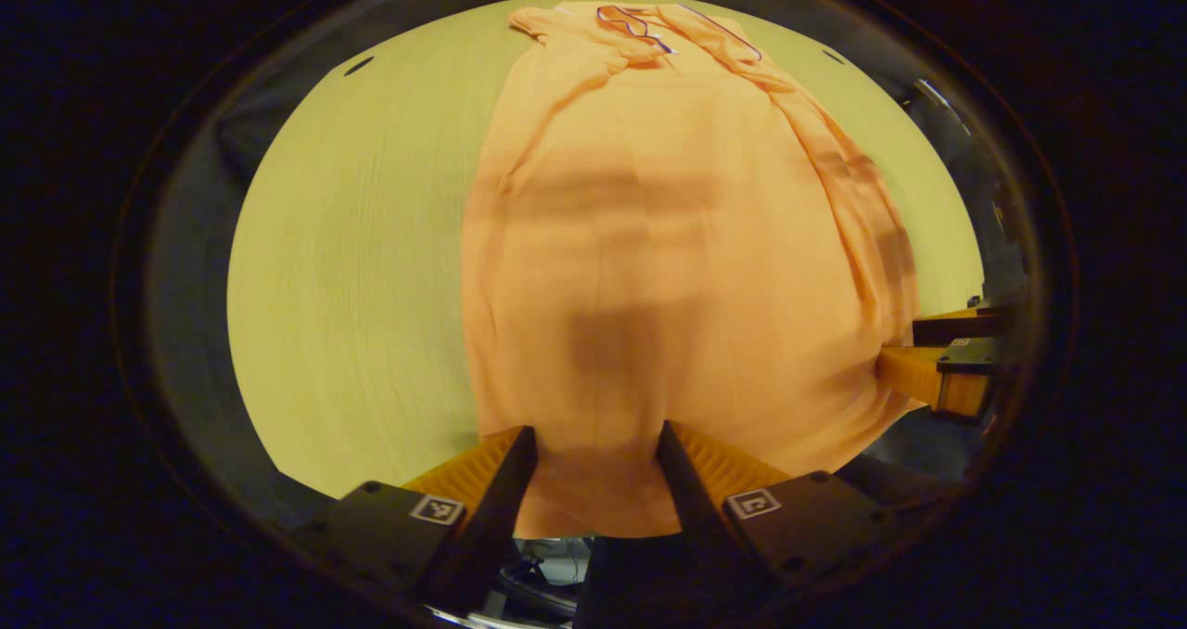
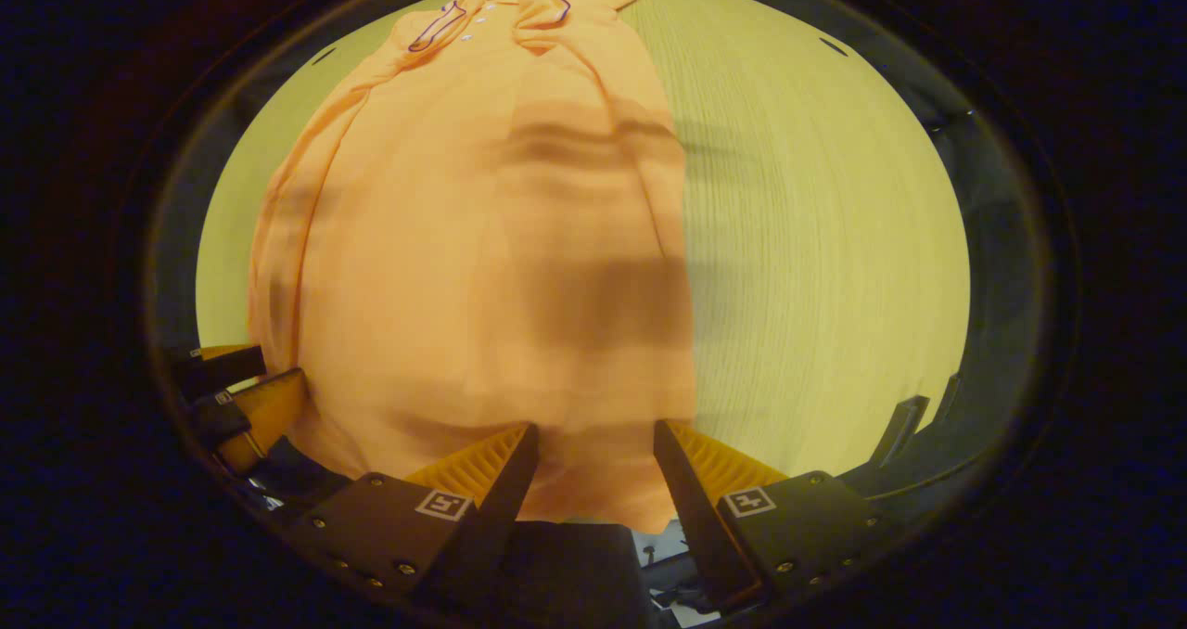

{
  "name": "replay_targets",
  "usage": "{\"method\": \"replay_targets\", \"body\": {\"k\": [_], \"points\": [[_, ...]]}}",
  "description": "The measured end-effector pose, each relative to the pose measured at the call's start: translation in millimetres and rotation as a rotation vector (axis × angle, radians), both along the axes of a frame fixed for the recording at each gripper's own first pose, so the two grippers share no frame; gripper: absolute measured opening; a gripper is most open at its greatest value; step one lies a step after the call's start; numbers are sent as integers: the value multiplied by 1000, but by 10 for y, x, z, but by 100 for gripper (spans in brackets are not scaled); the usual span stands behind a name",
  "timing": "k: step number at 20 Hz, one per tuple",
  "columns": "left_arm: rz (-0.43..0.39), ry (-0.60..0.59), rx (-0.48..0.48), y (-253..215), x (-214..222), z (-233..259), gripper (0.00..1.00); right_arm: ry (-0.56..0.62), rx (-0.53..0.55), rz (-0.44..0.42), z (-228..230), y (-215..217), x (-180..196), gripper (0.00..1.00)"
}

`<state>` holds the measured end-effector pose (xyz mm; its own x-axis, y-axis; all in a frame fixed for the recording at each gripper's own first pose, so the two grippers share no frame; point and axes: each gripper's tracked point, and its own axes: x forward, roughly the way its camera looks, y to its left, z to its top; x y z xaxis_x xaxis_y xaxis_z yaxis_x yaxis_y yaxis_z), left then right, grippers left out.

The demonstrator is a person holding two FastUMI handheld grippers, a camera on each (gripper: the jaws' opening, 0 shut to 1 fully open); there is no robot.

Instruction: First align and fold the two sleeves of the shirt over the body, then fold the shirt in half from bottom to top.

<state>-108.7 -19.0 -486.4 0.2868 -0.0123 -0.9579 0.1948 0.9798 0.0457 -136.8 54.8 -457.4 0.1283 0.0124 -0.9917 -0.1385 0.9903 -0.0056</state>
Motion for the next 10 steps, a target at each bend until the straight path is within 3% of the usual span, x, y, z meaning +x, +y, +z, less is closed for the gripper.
{"method": "replay_targets", "body": {"k": [1,2,3,4,5,6,7,9,10], "points": [[13,0,-7,-11,16,5,61,-6,-1,-9,-20,1,0,79],[15,-2,-16,-25,8,18,53,-5,0,-20,-11,15,-3,58],[16,-8,-35,-58,20,20,39,-7,-1,-27,2,23,15,48],[22,-11,-46,-85,30,15,30,-11,6,-42,10,46,31,28],[22,-10,-51,-85,38,13,16,-13,9,-52,4,70,39,20],[21,-15,-61,-86,49,22,13,-11,8,-37,8,72,31,7],[36,-11,-69,-77,40,18,6,-17,9,-35,6,71,36,7],[55,-18,-92,-78,52,16,10,-35,47,-54,27,126,45,7],[64,-17,-103,-77,47,32,6,-25,48,-54,11,126,41,1]]}}
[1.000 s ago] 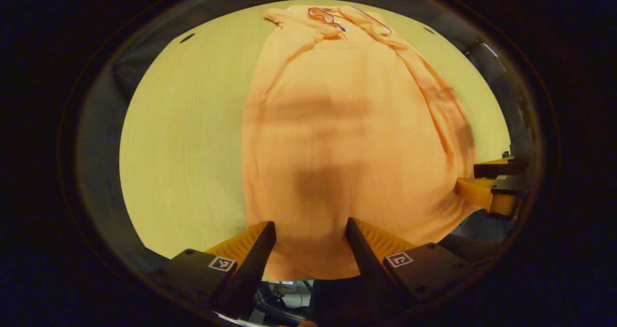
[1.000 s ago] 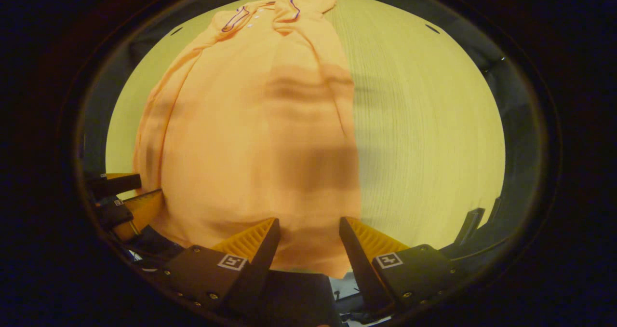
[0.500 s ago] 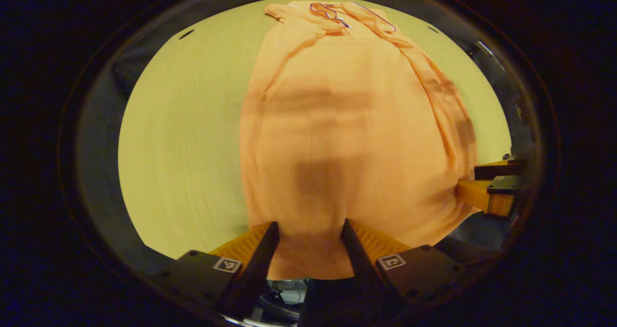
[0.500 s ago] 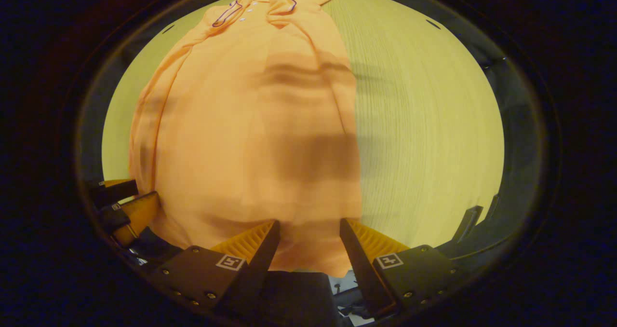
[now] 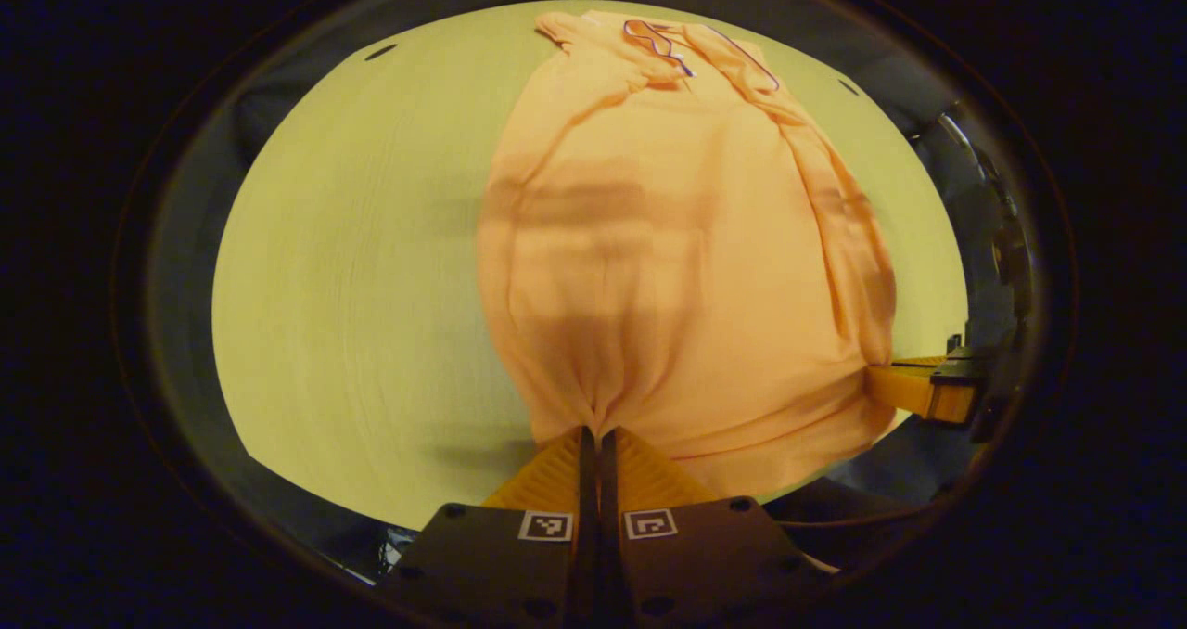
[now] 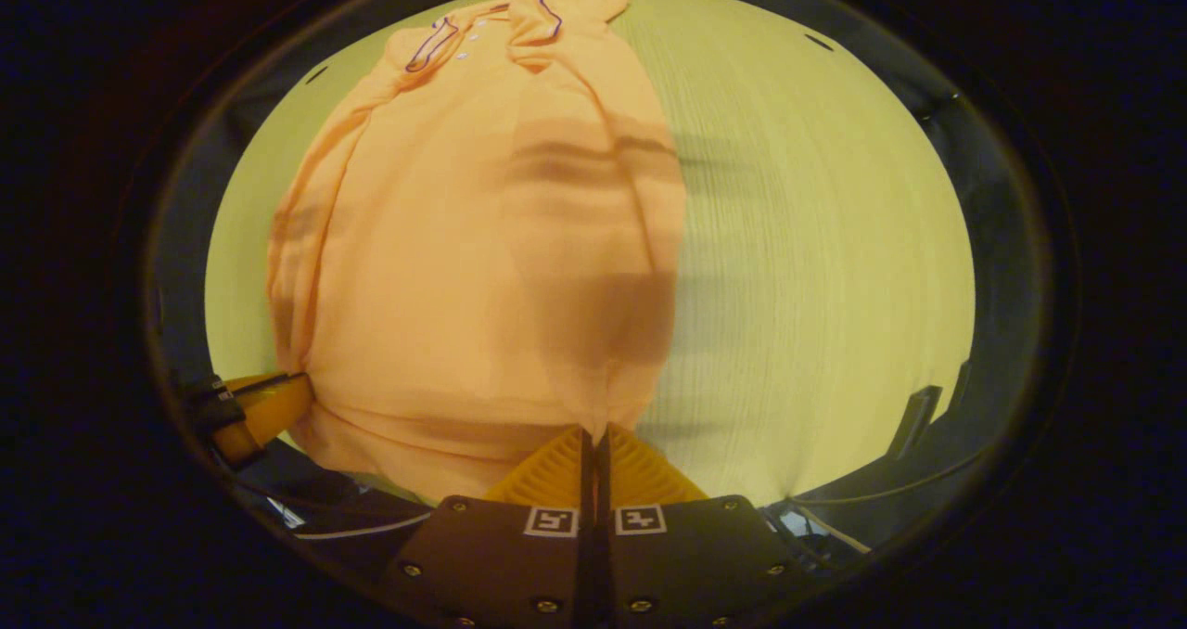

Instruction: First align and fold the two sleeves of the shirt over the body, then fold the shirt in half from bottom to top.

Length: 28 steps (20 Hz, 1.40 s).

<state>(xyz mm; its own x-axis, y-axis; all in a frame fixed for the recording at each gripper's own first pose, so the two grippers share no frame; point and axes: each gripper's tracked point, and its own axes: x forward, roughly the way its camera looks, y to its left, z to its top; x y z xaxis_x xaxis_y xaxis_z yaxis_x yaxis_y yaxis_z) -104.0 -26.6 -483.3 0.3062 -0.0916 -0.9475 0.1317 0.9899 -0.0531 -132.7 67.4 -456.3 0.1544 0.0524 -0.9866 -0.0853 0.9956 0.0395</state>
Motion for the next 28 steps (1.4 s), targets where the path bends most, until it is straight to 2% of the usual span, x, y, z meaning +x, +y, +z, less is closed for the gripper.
{"method": "replay_targets", "body": {"k": [1,2,5,6,9,10,13,14,19,20,21,23,24,25,28], "points": [[13,7,-6,9,7,11,10,-3,4,-1,24,7,-8,0],[19,5,-5,34,22,31,6,-7,13,-4,49,27,16,0],[32,-36,-11,24,186,222,10,-44,22,0,187,67,132,0],[35,-50,-16,20,243,296,6,-61,22,3,239,70,187,0],[40,-96,-26,-14,497,527,6,-113,23,10,409,95,413,0],[44,-118,-31,-23,610,625,10,-130,28,9,480,105,517,0],[50,-176,-47,-79,1014,872,10,-201,37,5,721,116,915,0],[51,-194,-53,-94,1161,974,6,-225,40,3,809,115,1065,0],[57,-292,-66,-131,1965,1550,6,-340,50,1,1237,136,1782,0],[56,-309,-65,-141,2066,1645,10,-357,53,0,1312,152,1913,0],[53,-325,-64,-162,2207,1680,6,-372,57,-2,1385,158,2032,0],[56,-359,-63,-155,2465,1835,6,-407,63,-7,1529,185,2273,0],[56,-375,-63,-179,2590,1904,10,-423,65,-8,1592,184,2372,0],[58,-389,-63,-194,2720,1959,6,-438,65,-9,1638,179,2487,1],[59,-428,-70,-248,3094,2098,6,-479,70,-16,1770,198,2854,0]]}}
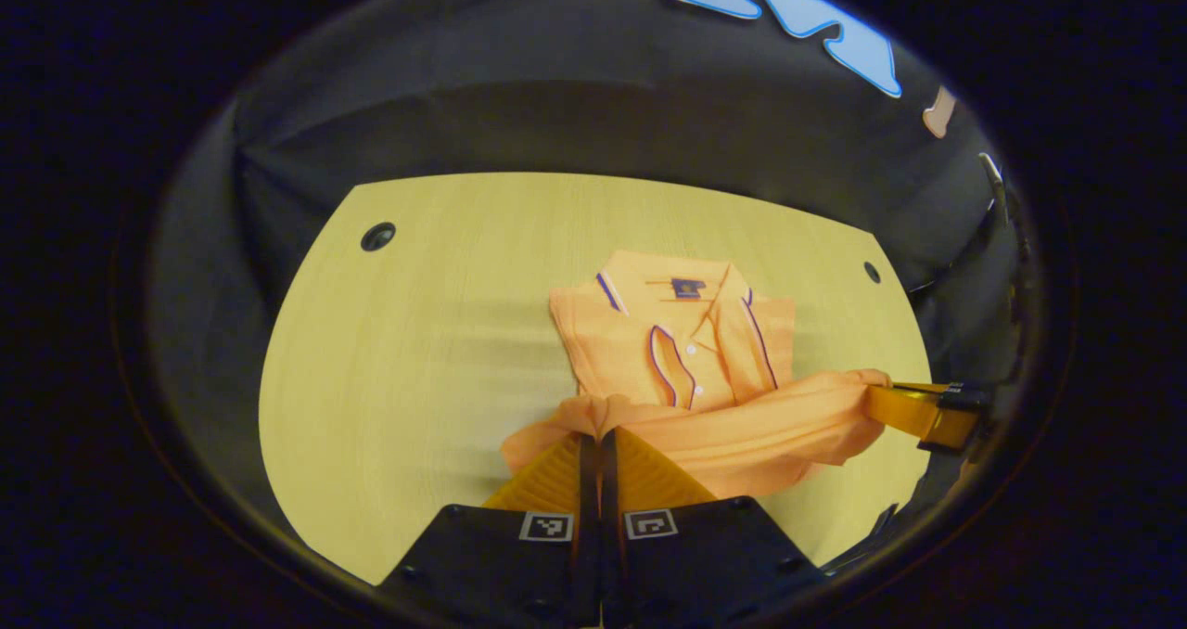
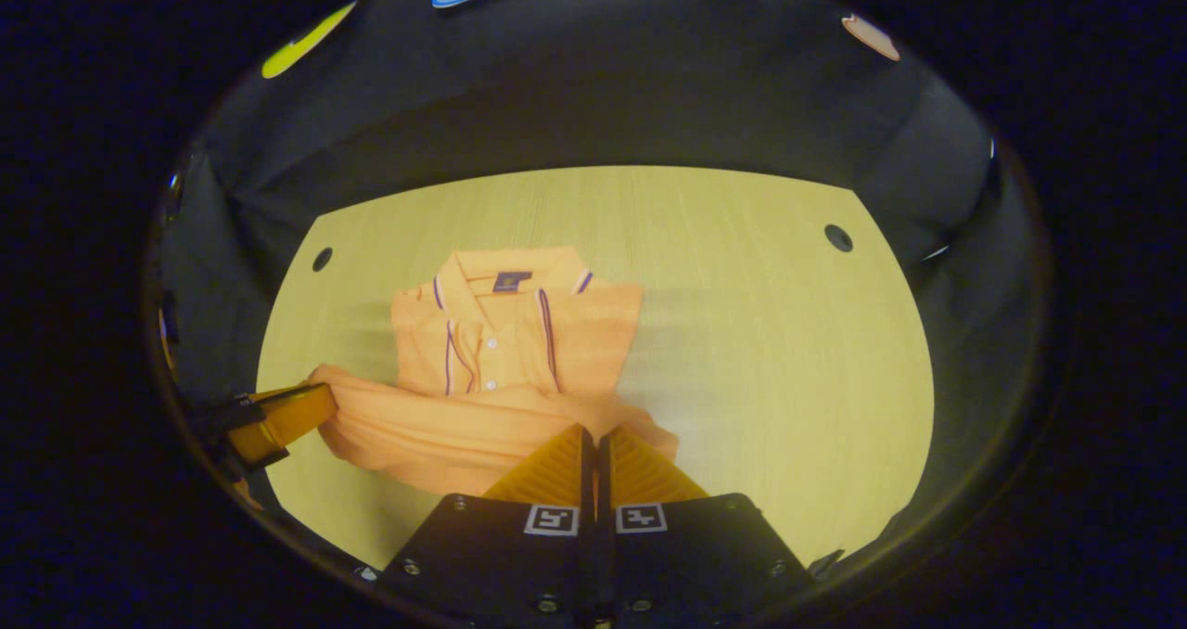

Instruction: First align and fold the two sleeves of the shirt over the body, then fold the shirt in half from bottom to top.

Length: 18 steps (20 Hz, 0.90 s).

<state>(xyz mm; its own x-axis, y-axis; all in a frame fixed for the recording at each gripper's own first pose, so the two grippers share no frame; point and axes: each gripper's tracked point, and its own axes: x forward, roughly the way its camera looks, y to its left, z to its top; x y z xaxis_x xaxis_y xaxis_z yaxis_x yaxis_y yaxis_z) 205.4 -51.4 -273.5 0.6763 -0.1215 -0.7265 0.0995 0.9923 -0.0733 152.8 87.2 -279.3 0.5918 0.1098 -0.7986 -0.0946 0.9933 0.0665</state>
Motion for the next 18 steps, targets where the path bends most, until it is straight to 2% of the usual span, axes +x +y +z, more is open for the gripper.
{"method": "replay_targets", "body": {"k": [2,3,8,9,11,12,13,14,18], "points": [[0,-37,-1,-40,312,89,6,-26,4,-4,81,11,264,0],[-7,-52,8,-56,460,116,10,-40,9,-8,113,12,407,0],[-14,-148,39,-175,1147,197,6,-124,16,-31,217,39,1109,0],[-4,-167,30,-178,1254,212,1,-140,16,-36,186,54,1212,0],[17,-197,-4,-213,1521,203,10,-158,22,-50,125,55,1410,0],[21,-201,-14,-225,1652,163,6,-165,25,-57,101,58,1502,0],[25,-206,-20,-229,1771,133,10,-175,29,-64,58,76,1625,0],[27,-213,-25,-245,1887,115,6,-187,33,-70,20,82,1747,0],[24,-253,-23,-233,2401,-19,6,-243,22,-87,-133,105,2084,0]]}}
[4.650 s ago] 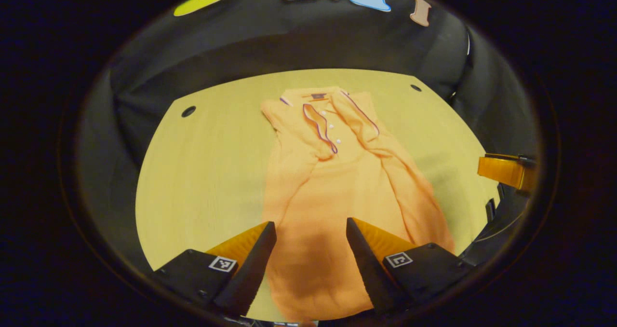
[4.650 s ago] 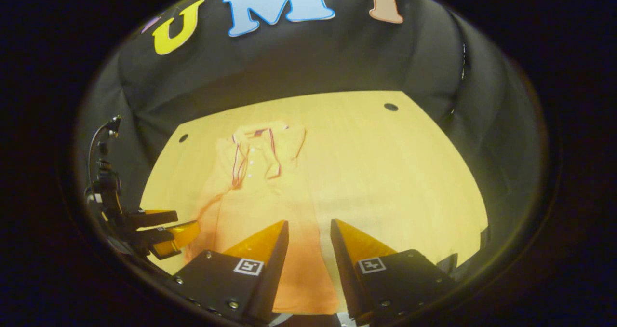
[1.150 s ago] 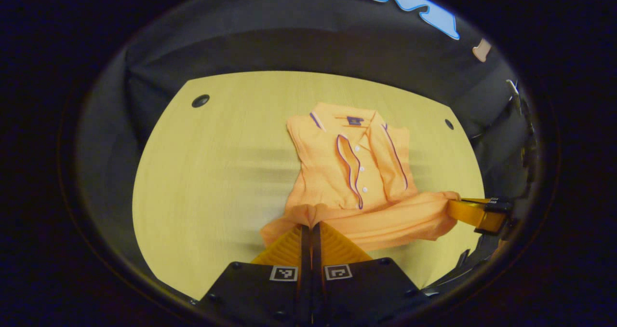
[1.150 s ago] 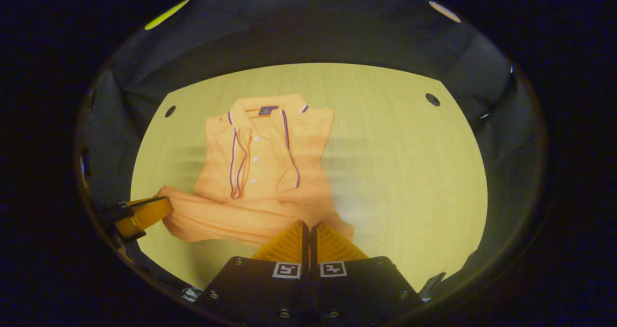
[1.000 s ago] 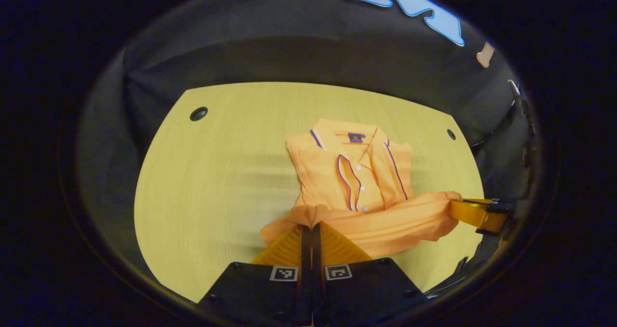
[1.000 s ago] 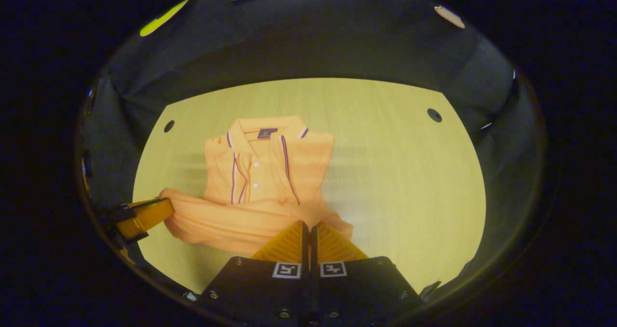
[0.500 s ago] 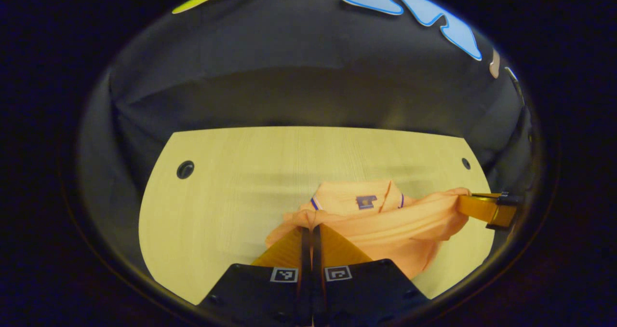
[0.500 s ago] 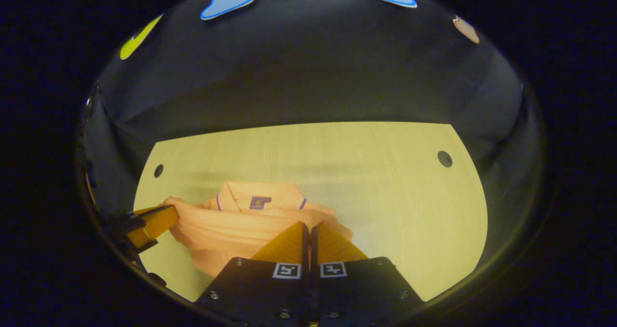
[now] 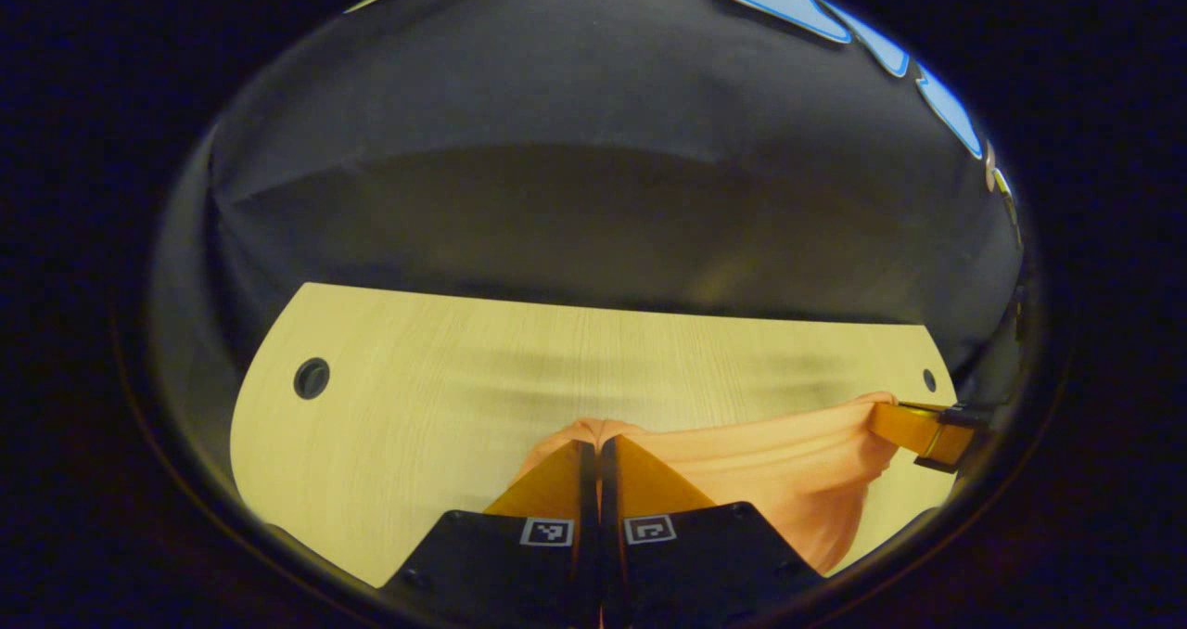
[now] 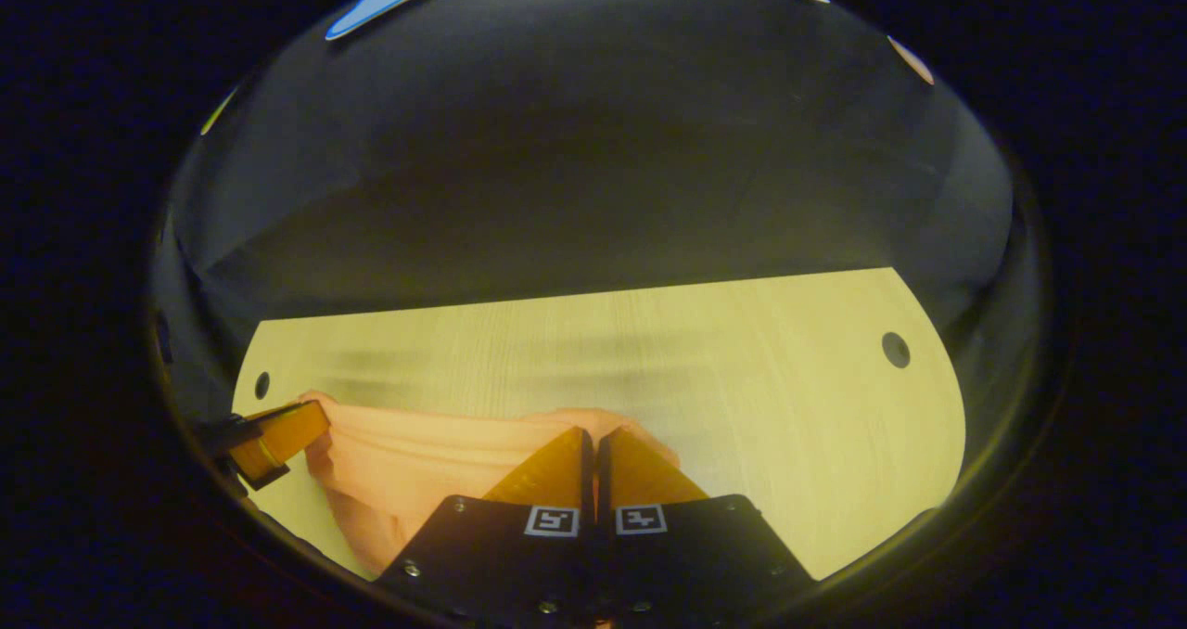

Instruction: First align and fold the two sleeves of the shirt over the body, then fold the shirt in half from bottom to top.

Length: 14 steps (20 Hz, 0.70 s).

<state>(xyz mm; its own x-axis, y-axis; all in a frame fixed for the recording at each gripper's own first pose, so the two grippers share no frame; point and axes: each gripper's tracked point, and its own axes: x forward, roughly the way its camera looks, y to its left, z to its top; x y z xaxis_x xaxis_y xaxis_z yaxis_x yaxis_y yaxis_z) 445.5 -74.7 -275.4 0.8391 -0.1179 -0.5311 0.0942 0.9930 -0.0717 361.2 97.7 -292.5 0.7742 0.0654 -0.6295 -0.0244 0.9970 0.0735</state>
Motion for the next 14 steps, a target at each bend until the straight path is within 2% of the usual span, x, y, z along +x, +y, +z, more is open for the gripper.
{"method": "replay_targets", "body": {"k": [2,3,5,10,11,13,14], "points": [[4,7,-1,-2,152,-113,10,-7,-3,-8,-83,40,150,0],[3,13,11,5,216,-186,6,-7,-2,-11,-109,40,169,0],[3,37,42,15,188,-326,6,2,-1,-6,-214,54,235,0],[-2,43,-25,29,215,-401,10,7,-39,16,-364,69,275,1],[7,43,-19,61,211,-389,20,10,-32,30,-354,83,280,5],[25,39,15,94,172,-343,50,5,-34,37,-327,69,249,27],[24,35,25,132,144,-307,65,-5,-26,41,-272,67,227,42]]}}
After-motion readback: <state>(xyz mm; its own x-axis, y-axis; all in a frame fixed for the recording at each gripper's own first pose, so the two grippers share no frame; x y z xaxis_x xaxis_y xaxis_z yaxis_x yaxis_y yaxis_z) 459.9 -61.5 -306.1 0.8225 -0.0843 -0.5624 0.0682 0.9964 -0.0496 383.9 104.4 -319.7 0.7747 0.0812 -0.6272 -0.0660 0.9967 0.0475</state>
